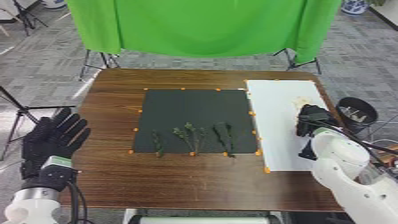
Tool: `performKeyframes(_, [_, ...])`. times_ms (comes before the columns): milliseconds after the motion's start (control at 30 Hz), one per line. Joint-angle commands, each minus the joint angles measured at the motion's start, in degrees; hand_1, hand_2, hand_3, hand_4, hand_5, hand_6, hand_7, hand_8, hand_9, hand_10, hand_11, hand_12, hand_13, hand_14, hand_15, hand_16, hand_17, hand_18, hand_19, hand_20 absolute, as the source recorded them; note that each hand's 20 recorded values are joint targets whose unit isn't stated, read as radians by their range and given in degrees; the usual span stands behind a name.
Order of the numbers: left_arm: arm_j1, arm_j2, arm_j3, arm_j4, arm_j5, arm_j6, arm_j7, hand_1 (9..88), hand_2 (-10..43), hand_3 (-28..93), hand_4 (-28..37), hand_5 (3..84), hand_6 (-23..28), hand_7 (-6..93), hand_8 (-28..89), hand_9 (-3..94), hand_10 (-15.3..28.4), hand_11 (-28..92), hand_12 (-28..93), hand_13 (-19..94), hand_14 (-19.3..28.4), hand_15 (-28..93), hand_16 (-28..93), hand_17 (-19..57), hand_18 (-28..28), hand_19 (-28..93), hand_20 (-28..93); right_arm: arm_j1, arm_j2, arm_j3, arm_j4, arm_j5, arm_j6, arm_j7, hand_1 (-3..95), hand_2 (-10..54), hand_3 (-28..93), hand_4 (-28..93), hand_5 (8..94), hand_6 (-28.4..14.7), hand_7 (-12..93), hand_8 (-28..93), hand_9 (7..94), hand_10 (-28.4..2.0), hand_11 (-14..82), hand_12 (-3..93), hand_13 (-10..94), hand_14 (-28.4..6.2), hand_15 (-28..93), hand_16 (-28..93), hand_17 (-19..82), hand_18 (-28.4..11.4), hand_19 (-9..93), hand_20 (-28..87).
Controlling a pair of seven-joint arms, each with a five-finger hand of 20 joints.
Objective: Arrange flowers
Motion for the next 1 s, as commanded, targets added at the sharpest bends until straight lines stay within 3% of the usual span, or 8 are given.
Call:
performKeyframes(33, [0.5,-0.48,0.07,-0.29,-0.18,0.09,-0.14,30.6,15.2,72,-28.3,45.9,10.3,16.5,-9,40.1,16.5,27,14,30,16.9,49,-6,-6.1,16.5,41,10,-1.5,0.7,0.3,-2.9,-1.7,2.0,-0.3,58.4,-6.9,70,-28,72.0,0.1,35,3,84.6,-8.1,8.7,39.4,72,-7.4,36,40,36,-20.5,81,36])
performKeyframes(267, [1.2,-0.67,-1.01,-0.45,-0.27,0.34,0.05,30.7,15.3,72,-28.3,45.8,10.3,16.5,-9,40.1,16.5,27,14,30,16.9,49,-6,-6.1,16.6,41,10,1.1,-0.3,-2.4,-8.6,-3.8,5.3,-3.2,57.5,-7.6,73,-28,73.0,-0.4,34,4,85.1,-8.3,8.4,40.0,73,-7.4,37,40,36,-20.7,82,36])
performKeyframes(500, [1.1,-0.28,-1.48,-0.32,-0.30,0.49,-0.20,30.6,15.2,72,-28.3,45.9,10.3,16.4,-9,40.1,16.5,27,14,29,17.0,49,-6,-6.1,16.6,41,10,11.2,-5.6,-11.1,-10.8,-0.3,6.8,-10.1,57.4,-7.8,73,-28,73.2,-0.5,33,4,85.1,-8.4,8.4,40.2,73,-7.4,37,41,36,-20.5,82,36])
performKeyframes(567, [0.5,-0.18,-1.21,0.02,-0.11,0.48,-0.59,30.5,15.1,72,-28.3,45.8,10.3,16.3,-9,40.1,16.5,27,14,30,16.9,49,-6,-6.1,16.6,41,10,14.1,-8.4,-14.7,-10.2,0.3,8.2,-13.0,57.1,-7.5,73,-28,72.8,-0.5,33,5,84.8,-8.2,8.3,40.3,72,-7.4,37,41,36,-20.5,82,36])
performKeyframes(933, [-1.7,0.73,0.65,0.75,0.11,0.82,-1.51,30.6,15.2,72,-28.3,45.9,10.3,16.4,-9,40.1,16.5,27,14,29,17.0,49,-6,-6.1,16.5,41,10,24.6,-23.0,-30.5,-1.2,1.1,4.1,-22.3,55.8,-6.8,73,-28,71.2,0.1,35,4,84.0,-7.8,8.8,40.5,72,-7.2,38,40,36,-20.3,82,37])
performKeyframes(967, [-2.5,1.33,1.69,1.30,-0.10,1.07,-1.12,30.6,15.2,72,-28.3,45.9,10.3,16.4,-9,40.1,16.6,27,14,30,17.0,48,-6,-6.1,16.5,41,10,24.6,-24.0,-31.4,0.2,0.6,4.0,-23.4,55.7,-7.0,73,-28,71.1,0.1,35,4,84.0,-7.8,8.8,40.5,72,-7.2,38,40,36,-20.3,82,37])
performKeyframes(1000, [-2.5,0.93,0.92,1.06,0.14,0.90,-1.97,30.6,15.2,72,-28.3,45.9,10.3,16.4,-9,40.1,16.6,27,14,30,17.0,48,-6,-6.1,16.6,41,10,25.8,-24.9,-33.0,1.0,0.4,3.5,-23.1,55.6,-7.0,74,-28,71.1,0.1,36,4,84.0,-7.7,8.8,40.5,72,-7.2,38,40,36,-20.3,82,37])
